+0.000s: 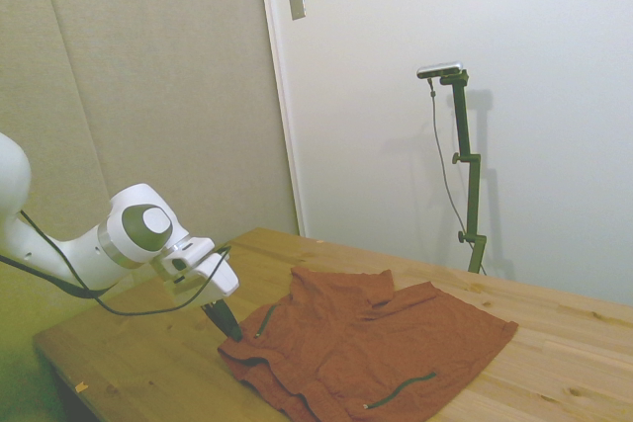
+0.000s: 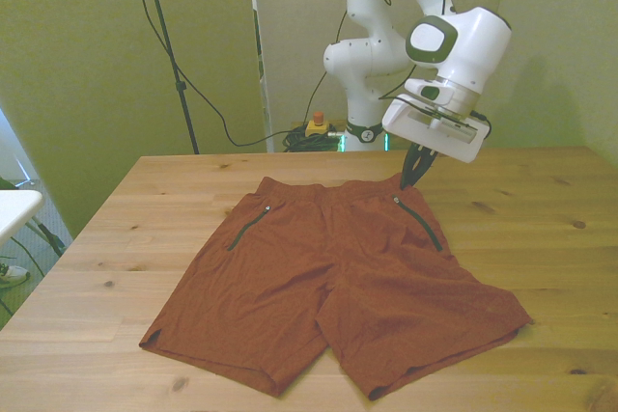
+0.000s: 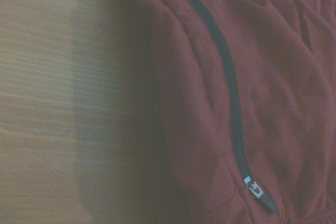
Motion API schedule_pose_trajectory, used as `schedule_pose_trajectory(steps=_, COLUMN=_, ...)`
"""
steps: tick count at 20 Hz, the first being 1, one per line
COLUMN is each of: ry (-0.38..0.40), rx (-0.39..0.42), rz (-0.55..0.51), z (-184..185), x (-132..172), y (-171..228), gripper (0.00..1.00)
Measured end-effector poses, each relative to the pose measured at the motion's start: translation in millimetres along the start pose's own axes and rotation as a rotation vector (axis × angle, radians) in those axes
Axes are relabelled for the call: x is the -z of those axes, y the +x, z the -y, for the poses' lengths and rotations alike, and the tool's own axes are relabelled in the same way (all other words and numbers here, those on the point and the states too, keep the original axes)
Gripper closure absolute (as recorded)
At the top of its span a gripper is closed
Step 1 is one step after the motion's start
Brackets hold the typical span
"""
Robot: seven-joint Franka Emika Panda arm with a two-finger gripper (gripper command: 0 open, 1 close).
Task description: Fold the shorts
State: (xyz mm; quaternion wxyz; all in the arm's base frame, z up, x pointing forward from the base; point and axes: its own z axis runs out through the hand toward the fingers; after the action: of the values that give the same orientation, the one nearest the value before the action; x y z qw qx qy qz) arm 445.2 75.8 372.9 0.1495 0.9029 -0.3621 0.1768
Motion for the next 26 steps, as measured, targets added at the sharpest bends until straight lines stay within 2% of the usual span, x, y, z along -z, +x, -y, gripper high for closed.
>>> schedule_pose_trajectory(steps=2, ry=0.021, rx=-0.029, rz=0.009, z=-10, x=11, y=13, gripper=1.0)
schedule_pose_trajectory(steps=5, ry=0.108, rx=-0.09, rz=0.078, z=-31, x=21, y=41, gripper=1.0)
schedule_pose_trajectory(steps=8, ry=0.181, rx=-0.129, rz=0.14, z=-64, x=29, y=73, gripper=1.0)
schedule_pose_trajectory(steps=12, ry=0.232, rx=-0.192, rz=0.172, z=-110, x=35, y=106, gripper=1.0)
schedule_pose_trajectory(steps=20, ry=0.243, rx=-0.354, rz=0.236, z=-220, x=-5, y=177, gripper=1.0)
schedule_pose_trajectory(steps=23, ry=0.254, rx=-0.405, rz=0.258, z=-248, x=-20, y=197, gripper=1.0)
schedule_pose_trajectory(steps=26, ry=0.279, rx=-0.455, rz=0.322, z=-271, x=-53, y=212, gripper=1.0)
